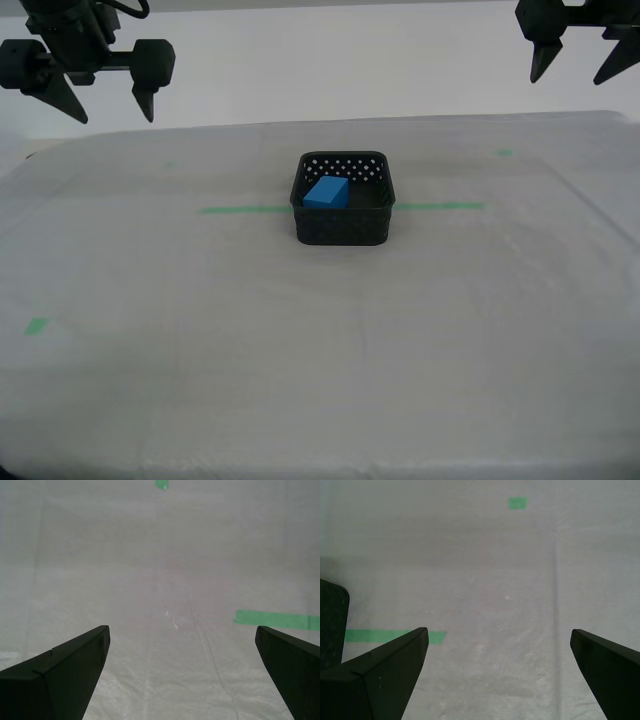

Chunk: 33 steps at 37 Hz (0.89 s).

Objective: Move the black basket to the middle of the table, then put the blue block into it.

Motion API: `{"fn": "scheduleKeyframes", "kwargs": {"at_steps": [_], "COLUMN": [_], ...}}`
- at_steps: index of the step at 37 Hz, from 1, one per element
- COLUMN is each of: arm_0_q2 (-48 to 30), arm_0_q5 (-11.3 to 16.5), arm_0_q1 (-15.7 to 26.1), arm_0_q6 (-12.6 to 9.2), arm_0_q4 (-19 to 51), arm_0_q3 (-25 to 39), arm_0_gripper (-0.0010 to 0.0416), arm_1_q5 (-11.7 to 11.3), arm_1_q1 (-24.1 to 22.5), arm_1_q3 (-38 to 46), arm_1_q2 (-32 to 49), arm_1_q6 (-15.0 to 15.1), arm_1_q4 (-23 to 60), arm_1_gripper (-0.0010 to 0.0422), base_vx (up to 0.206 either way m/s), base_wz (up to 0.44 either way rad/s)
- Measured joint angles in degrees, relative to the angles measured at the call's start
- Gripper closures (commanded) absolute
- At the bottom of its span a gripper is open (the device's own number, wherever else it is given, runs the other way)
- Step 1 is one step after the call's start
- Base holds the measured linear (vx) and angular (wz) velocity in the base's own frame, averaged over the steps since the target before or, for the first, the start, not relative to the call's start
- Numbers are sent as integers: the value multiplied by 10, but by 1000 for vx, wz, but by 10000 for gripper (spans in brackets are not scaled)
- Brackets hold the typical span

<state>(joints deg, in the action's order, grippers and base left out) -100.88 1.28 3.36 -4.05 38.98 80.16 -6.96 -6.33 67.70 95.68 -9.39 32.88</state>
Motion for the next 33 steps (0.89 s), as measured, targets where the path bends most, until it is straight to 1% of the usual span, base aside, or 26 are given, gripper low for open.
{"fn": "scheduleKeyframes", "kwargs": {"at_steps": [33], "arm_0_q2": [0], "arm_0_q5": [0], "arm_0_q1": [1], "arm_0_q6": [0], "arm_0_q4": [0], "arm_0_q3": [0], "arm_0_gripper": [7], "arm_1_q5": [0], "arm_1_q1": [0], "arm_1_q3": [0], "arm_1_q2": [0], "arm_1_q6": [0], "arm_1_q4": [0], "arm_1_gripper": [12], "base_vx": [0], "base_wz": [0]}}
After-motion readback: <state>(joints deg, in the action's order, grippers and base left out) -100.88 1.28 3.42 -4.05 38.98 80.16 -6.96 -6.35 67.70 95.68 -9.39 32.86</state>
